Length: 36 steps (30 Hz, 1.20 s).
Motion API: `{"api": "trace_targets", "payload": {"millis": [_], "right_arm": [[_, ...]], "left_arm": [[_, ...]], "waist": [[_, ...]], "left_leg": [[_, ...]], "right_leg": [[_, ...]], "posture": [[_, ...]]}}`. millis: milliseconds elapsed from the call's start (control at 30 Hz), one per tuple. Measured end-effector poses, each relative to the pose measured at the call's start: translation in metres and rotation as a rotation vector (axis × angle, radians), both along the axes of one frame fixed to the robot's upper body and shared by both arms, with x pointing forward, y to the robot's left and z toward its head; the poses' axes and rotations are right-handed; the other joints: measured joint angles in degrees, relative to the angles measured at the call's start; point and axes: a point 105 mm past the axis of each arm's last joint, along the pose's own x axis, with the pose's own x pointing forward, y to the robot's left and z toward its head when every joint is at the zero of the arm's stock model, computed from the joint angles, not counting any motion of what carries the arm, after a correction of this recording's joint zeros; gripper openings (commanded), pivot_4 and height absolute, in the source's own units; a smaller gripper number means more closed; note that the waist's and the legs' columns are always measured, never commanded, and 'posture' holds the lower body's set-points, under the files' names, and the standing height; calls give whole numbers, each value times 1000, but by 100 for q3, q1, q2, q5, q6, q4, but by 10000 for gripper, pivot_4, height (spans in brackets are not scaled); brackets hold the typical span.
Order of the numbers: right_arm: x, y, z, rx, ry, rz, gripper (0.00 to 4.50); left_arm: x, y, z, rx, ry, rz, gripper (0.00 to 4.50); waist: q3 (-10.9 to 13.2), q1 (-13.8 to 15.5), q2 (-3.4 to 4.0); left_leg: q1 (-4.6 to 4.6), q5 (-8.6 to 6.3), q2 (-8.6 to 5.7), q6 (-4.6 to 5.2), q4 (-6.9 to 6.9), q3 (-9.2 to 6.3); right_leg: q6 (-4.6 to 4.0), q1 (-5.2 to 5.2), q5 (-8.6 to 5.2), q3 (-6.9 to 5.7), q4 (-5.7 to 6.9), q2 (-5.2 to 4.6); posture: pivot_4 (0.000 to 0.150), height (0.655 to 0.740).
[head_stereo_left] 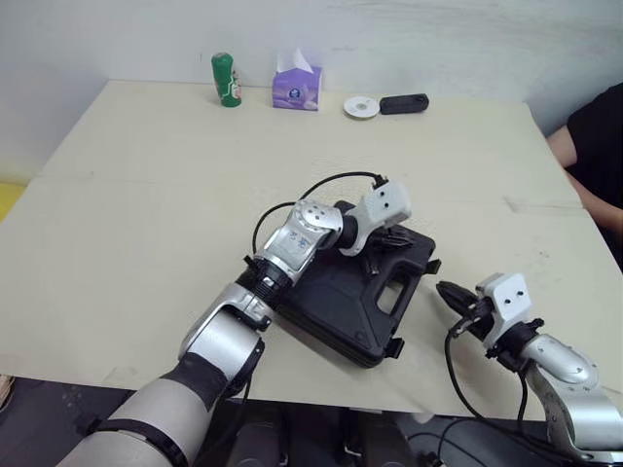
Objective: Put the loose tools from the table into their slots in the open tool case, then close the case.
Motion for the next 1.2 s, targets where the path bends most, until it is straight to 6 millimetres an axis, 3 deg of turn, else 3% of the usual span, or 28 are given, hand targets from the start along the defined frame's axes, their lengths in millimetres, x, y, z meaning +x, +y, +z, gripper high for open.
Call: {"api": "trace_targets", "payload": {"millis": [433, 1200], "right_arm": [[1, 10, 0, -2, -27, -33, 0], [19, 17, 11, -8, -67, -8, 0]], "left_arm": [[-2, -8, -21, 66, -6, -21, 326], [-2, 4, -24, 111, -86, -21, 326]], "waist": [[-58, 15, -19], [-121, -19, 0]], "left_leg": [[19, -23, 3, 8, 1, -10], [25, -38, 14, 12, 0, -11]], "right_leg": [[0, 22, -1, -2, -13, -2], [-3, 27, -4, -3, -23, 4]], "posture": [[1500, 7400], [1500, 7400]]}}
